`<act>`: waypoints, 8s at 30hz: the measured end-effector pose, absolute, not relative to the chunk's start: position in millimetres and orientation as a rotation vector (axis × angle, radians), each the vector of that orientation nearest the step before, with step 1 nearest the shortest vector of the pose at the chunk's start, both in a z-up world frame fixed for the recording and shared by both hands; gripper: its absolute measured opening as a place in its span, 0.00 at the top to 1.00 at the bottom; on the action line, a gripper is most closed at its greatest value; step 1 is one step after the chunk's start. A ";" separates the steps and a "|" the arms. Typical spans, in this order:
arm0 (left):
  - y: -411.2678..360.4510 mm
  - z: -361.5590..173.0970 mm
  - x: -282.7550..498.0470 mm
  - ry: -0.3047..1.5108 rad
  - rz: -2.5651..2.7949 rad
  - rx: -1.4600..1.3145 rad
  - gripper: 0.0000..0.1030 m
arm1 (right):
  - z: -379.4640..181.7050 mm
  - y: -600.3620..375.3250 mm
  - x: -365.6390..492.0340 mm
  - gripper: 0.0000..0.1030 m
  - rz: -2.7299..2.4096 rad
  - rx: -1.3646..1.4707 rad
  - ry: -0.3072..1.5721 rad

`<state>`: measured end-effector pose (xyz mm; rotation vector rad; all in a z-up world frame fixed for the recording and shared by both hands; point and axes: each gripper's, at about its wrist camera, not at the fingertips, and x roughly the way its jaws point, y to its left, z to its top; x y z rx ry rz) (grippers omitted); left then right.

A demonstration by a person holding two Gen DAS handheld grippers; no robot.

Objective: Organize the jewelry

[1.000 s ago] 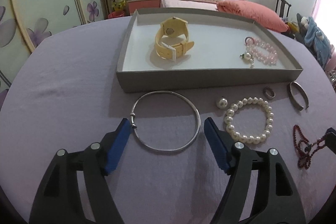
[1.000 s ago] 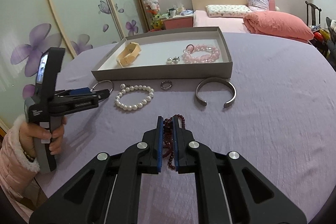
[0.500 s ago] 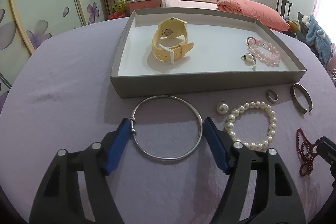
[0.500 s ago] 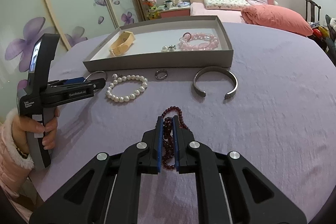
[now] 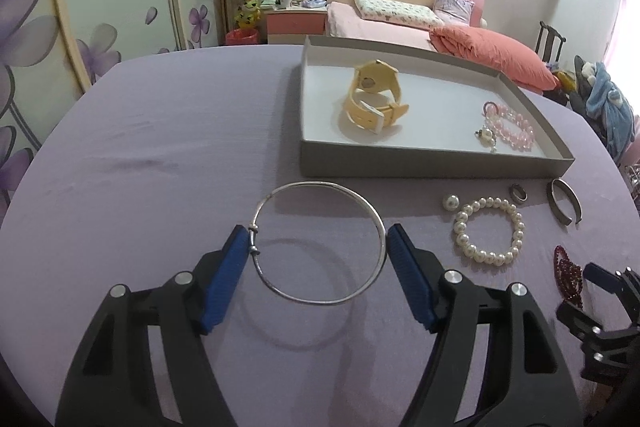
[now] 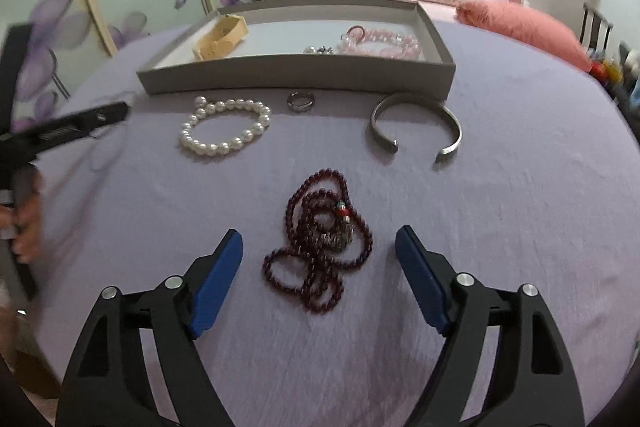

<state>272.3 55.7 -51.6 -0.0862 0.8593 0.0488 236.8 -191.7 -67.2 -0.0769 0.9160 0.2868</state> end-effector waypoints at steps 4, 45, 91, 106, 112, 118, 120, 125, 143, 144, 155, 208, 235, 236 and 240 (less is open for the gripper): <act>58.7 -49.7 266.8 0.851 0.045 -0.094 0.33 | -68.5 -184.4 243.8 0.31 0.284 -0.113 0.906; 66.6 -8.1 187.6 0.740 -0.001 -0.165 0.33 | -0.7 -212.0 199.9 0.90 0.361 0.071 0.688; 63.1 3.5 161.0 0.705 -0.013 -0.166 0.33 | 36.7 -227.9 173.2 0.91 0.356 0.111 0.566; 53.2 8.3 143.2 0.704 -0.039 -0.162 0.33 | 38.3 -231.7 158.9 0.91 0.375 0.133 0.539; 51.1 9.8 141.8 0.701 -0.044 -0.163 0.33 | 38.0 -233.4 156.7 0.91 0.375 0.133 0.529; 47.2 18.2 146.8 0.676 -0.048 -0.159 0.33 | 46.3 -235.1 159.1 0.91 0.357 0.134 0.488; 45.7 27.1 152.1 0.647 -0.054 -0.159 0.33 | 56.3 -235.5 162.4 0.91 0.344 0.127 0.445; 38.7 48.5 172.9 0.558 -0.051 -0.153 0.33 | 78.1 -231.2 178.3 0.91 0.325 0.102 0.339; 18.3 44.2 308.1 0.496 -0.061 -0.165 0.33 | 57.3 -213.5 308.4 0.91 0.338 0.179 0.375; 18.7 42.4 312.9 0.499 -0.062 -0.165 0.33 | 55.4 -212.2 314.3 0.91 0.338 0.183 0.381; 13.6 15.8 356.8 0.539 -0.067 -0.162 0.33 | 24.4 -203.7 354.8 0.46 0.350 0.222 0.482; 24.2 -25.3 378.6 0.604 -0.018 -0.152 0.26 | 4.7 -213.6 350.7 0.46 0.318 0.202 0.557; -9.8 -57.5 277.6 0.792 -0.149 -0.116 0.26 | -48.2 -248.0 262.1 0.44 0.207 0.180 0.793; -12.5 -59.0 279.6 0.804 -0.149 -0.110 0.27 | -47.6 -248.6 261.4 0.44 0.206 0.182 0.791; -28.2 -69.4 290.9 0.873 -0.152 -0.092 0.41 | -47.3 -251.0 261.4 0.44 0.205 0.190 0.787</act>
